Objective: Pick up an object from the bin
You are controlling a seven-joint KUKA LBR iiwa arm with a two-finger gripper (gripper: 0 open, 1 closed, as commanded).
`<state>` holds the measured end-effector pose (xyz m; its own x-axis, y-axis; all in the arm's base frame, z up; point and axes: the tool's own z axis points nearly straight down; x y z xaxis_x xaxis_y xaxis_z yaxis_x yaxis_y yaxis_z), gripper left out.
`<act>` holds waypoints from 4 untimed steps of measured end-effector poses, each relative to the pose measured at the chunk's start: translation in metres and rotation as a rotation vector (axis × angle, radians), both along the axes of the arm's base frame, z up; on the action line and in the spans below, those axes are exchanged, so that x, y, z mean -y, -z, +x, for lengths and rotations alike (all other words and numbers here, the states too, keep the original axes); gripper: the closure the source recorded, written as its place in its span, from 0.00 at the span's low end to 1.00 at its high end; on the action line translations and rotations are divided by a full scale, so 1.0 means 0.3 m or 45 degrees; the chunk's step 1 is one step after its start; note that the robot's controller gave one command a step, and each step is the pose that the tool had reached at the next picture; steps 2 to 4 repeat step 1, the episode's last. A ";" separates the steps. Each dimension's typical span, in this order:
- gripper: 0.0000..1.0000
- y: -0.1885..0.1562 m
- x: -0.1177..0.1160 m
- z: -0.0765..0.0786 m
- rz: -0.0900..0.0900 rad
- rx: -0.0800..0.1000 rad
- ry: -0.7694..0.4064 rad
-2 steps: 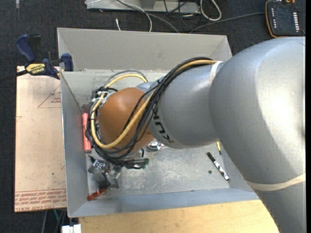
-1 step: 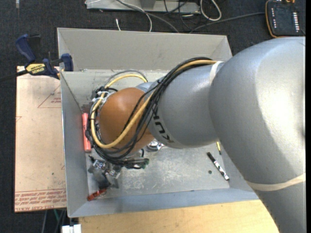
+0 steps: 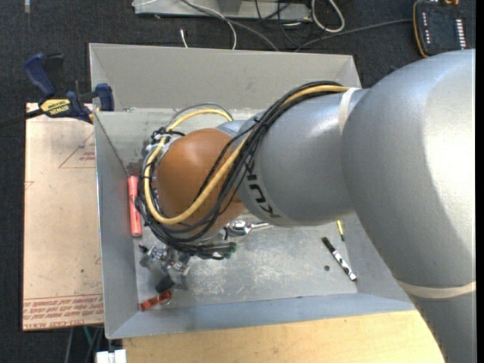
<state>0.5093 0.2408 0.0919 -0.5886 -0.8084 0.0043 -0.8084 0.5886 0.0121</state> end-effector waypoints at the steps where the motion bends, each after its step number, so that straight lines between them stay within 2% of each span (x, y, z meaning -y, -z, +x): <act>1: 1.00 -0.107 -0.002 0.012 0.005 0.015 0.002; 4: 1.00 -0.107 -0.002 0.012 0.005 0.015 0.002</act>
Offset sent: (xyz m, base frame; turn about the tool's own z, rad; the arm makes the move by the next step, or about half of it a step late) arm 0.0030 0.0003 0.0483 0.0012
